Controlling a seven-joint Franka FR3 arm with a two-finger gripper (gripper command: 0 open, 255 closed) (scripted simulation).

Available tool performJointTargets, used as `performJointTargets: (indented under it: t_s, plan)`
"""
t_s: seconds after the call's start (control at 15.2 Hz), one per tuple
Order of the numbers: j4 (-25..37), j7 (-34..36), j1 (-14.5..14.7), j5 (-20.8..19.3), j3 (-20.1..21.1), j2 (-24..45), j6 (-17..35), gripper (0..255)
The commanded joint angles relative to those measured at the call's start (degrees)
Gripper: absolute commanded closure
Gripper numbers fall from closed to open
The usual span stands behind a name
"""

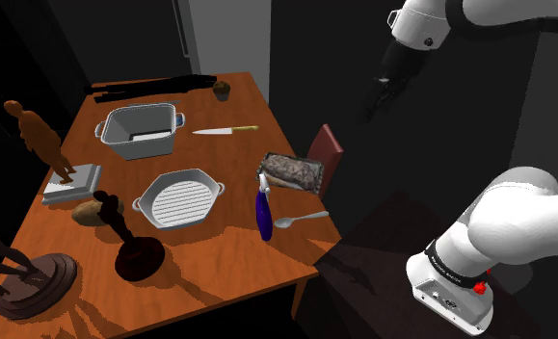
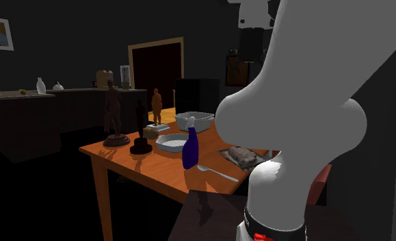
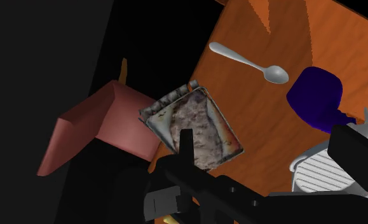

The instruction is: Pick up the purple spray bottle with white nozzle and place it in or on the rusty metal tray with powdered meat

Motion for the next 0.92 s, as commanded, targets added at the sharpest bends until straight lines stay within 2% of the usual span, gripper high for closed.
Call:
performJointTargets:
  t_s: [0.0,0.46,0.86]
  plan:
    - [-3.39,2.36,0.81,1.22,2.61,-0.86,3.67,0]
    - [-11.20,10.74,3.62,5.26,12.69,1.35,17.10,0]
    - [-14.13,19.10,4.24,7.11,22.94,8.63,30.01,0]
